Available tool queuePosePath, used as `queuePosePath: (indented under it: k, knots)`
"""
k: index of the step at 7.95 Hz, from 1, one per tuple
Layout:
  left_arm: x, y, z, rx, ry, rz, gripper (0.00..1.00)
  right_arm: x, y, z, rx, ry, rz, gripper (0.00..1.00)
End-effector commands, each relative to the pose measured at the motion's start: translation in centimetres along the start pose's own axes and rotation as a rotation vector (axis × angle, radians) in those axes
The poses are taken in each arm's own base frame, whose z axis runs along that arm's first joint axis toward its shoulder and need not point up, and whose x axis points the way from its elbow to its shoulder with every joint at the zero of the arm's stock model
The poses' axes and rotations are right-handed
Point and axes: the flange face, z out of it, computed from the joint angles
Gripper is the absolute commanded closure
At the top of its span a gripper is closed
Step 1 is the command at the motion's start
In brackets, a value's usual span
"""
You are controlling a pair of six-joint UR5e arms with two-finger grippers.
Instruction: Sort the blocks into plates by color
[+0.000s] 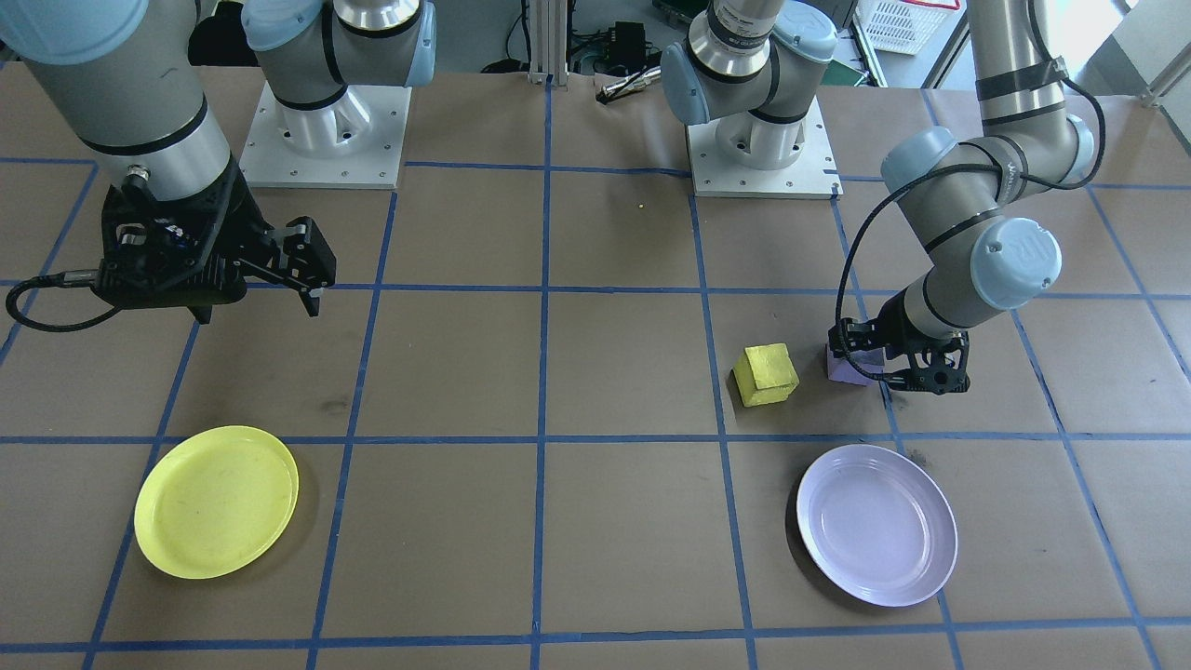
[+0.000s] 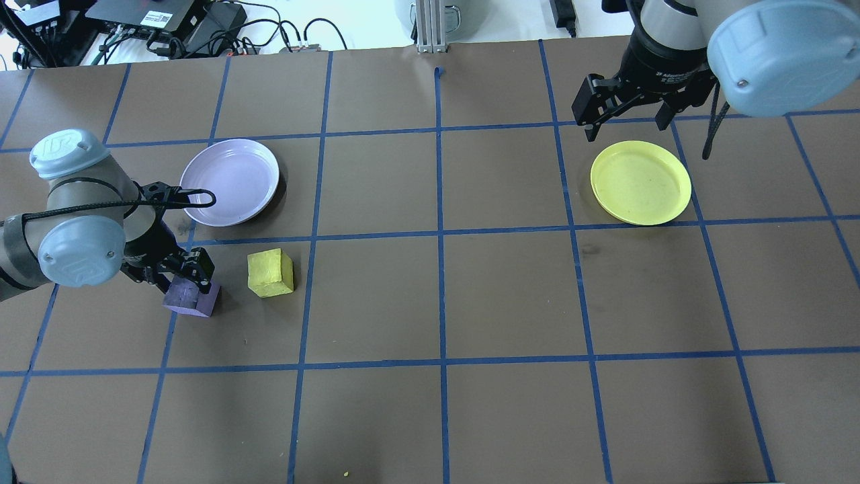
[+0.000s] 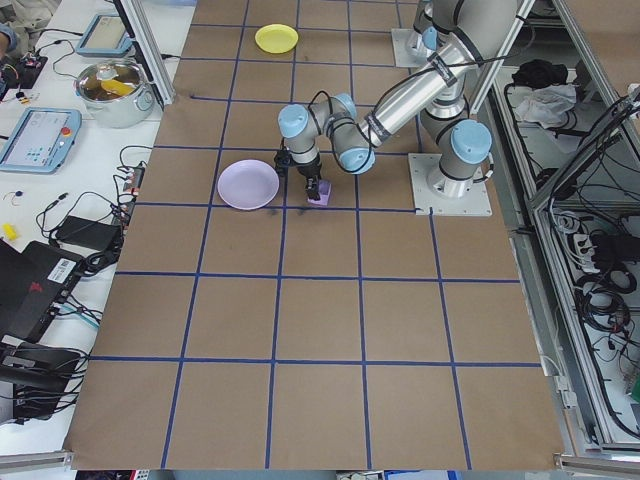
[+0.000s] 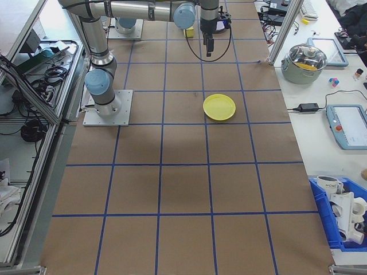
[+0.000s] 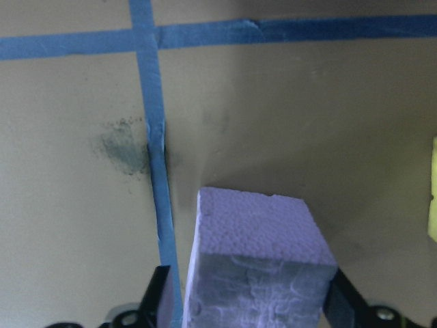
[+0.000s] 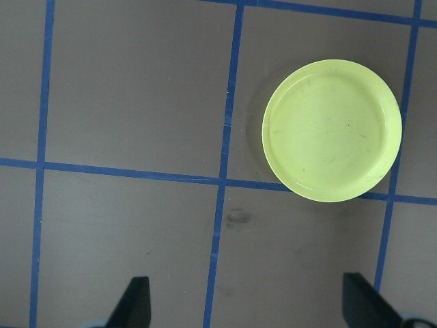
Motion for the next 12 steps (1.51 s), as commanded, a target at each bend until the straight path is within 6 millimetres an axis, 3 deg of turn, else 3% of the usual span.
queuePosePath:
  k: [1, 2, 3, 4, 6, 7, 10, 12]
  knots:
    - [-0.1, 0.0, -0.2, -0.012, -0.002, -0.019, 0.73, 0.4, -0.3, 0.5, -0.008, 0.009, 0.014, 0.0]
    - [0.2, 0.8, 0.4, -0.094, 0.026, -0.037, 0.77, 0.3, -0.3, 0.6, -0.011, 0.001, 0.01, 0.0]
    - [0.1, 0.7, -0.3, -0.114, -0.001, -0.041, 0.82, 0.1, -0.2, 0.1, 0.004, -0.003, 0.009, 0.0]
    - [-0.3, -0.8, -3.4, -0.094, -0.022, -0.072, 0.82, 0.3, -0.7, 0.7, 0.008, 0.012, 0.01, 0.0]
    - [-2.7, -5.3, -12.0, -0.038, -0.028, -0.066, 0.82, 0.0, 0.4, -1.4, 0.04, 0.003, 0.003, 0.0]
    - [-3.3, -8.0, -13.8, -0.014, -0.018, -0.062, 0.82, 0.0, 0.4, -1.2, 0.03, 0.007, -0.006, 0.0]
    - [0.0, -16.6, -15.7, 0.088, 0.042, -0.058, 0.82, 0.0, 0.0, -0.7, 0.031, 0.003, -0.006, 0.0]
    - [-0.7, -19.6, -13.3, 0.085, 0.049, -0.061, 0.82, 0.0, 0.0, -0.6, 0.03, 0.001, -0.009, 0.0]
